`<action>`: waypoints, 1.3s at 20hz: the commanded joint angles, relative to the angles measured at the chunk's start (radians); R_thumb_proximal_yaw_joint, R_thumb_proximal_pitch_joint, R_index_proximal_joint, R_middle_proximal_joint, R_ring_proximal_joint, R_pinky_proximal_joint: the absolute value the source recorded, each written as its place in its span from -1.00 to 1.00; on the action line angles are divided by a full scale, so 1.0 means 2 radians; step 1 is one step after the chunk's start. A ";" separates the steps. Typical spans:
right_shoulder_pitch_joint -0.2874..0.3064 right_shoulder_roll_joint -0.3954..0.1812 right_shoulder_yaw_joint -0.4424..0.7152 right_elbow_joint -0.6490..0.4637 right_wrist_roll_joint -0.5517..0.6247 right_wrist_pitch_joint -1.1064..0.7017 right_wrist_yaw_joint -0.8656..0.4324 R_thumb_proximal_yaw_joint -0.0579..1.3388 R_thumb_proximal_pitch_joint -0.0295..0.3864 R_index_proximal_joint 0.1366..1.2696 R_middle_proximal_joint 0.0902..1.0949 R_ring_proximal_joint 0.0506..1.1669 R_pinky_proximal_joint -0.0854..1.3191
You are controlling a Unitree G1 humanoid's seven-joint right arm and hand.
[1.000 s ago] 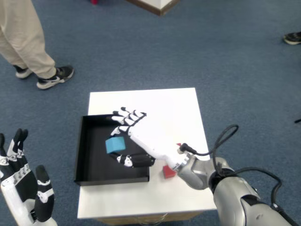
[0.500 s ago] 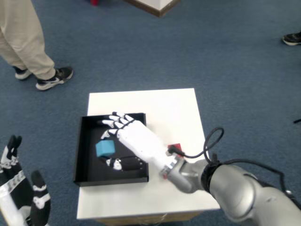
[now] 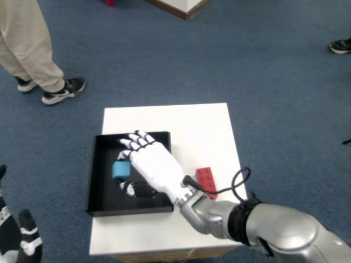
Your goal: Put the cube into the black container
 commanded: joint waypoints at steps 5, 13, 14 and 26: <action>-0.001 0.006 -0.079 0.015 -0.082 0.044 0.029 0.21 -0.18 -0.44 -0.85 -0.84 -0.90; 0.021 0.011 -0.124 0.041 -0.140 0.048 0.047 0.08 -0.13 -0.49 -0.91 -0.86 -0.91; 0.024 0.011 -0.130 0.041 -0.146 0.048 0.047 0.07 -0.13 -0.49 -0.92 -0.87 -0.91; 0.119 -0.073 -0.294 -0.021 -0.001 -0.302 -0.035 -0.25 -0.19 -0.53 -0.85 -0.79 -0.78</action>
